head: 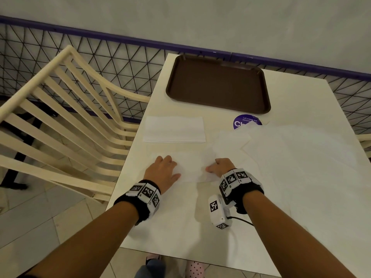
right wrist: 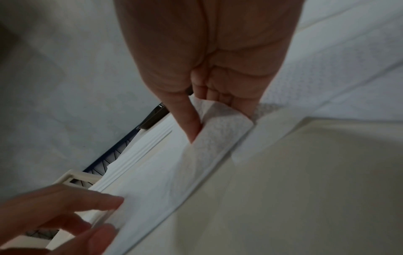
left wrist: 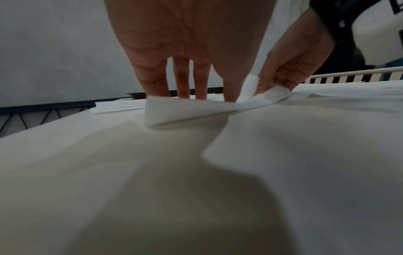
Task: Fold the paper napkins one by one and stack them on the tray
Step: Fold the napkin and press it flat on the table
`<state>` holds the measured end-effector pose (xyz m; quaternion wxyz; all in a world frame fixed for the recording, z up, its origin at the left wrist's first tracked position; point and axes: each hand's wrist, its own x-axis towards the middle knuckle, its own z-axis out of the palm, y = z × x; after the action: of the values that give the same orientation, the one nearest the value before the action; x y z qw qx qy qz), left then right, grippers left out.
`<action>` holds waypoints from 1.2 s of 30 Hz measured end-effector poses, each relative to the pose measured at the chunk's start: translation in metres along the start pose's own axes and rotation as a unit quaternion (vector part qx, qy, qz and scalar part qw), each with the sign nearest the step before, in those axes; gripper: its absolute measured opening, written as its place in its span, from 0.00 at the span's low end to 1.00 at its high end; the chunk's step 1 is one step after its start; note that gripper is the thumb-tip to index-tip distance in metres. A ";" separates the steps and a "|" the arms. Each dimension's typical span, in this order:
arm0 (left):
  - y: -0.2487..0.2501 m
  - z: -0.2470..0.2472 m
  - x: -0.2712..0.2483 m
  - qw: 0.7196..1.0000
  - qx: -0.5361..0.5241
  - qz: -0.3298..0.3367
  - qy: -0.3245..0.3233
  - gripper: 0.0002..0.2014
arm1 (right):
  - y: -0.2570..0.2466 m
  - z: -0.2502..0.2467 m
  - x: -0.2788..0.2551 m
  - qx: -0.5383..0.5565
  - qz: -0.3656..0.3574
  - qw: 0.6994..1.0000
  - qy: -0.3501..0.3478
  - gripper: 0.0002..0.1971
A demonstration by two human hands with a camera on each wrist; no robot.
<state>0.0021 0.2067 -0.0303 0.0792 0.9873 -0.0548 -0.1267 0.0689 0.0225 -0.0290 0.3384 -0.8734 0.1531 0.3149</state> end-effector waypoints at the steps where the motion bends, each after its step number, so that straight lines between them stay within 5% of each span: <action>1: 0.000 0.001 -0.002 1.000 -0.004 -0.005 -0.002 0.24 | 0.000 0.000 0.000 0.002 -0.001 1.000 0.004 0.15; 8: 0.003 0.005 -0.005 1.000 0.001 -0.023 -0.007 0.26 | -0.003 0.000 -0.013 -0.027 -0.022 0.999 0.018 0.16; 11: 0.003 0.006 -0.006 1.000 0.008 -0.024 -0.007 0.26 | -0.001 0.007 -0.026 -0.042 -0.095 0.991 0.079 0.25; 14: 0.003 0.006 -0.006 1.000 0.010 -0.022 -0.006 0.27 | 0.003 0.024 -0.052 -0.200 -0.231 0.942 0.138 0.29; 17: 0.005 0.005 -0.007 1.000 0.010 -0.025 -0.003 0.28 | 0.008 0.053 -0.068 -0.370 -0.322 0.868 0.076 0.27; 19: 0.006 0.005 -0.007 1.000 0.012 -0.027 0.000 0.28 | 0.009 0.068 -0.073 -0.403 -0.318 0.858 0.029 0.26; 24: 0.006 0.006 -0.008 0.999 0.030 -0.028 0.001 0.29 | 0.017 0.073 -0.073 -0.396 -0.241 0.885 -0.041 0.27; 36: 0.024 0.001 -0.014 0.999 0.044 -0.012 -0.026 0.26 | 0.043 0.022 -0.070 -0.382 -0.160 0.909 -0.048 0.27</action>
<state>-0.0141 0.1844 -0.0241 0.0331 0.9868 -0.0501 -0.1506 -0.0149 0.0102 -0.0170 0.0316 -0.9325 -0.1375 0.3325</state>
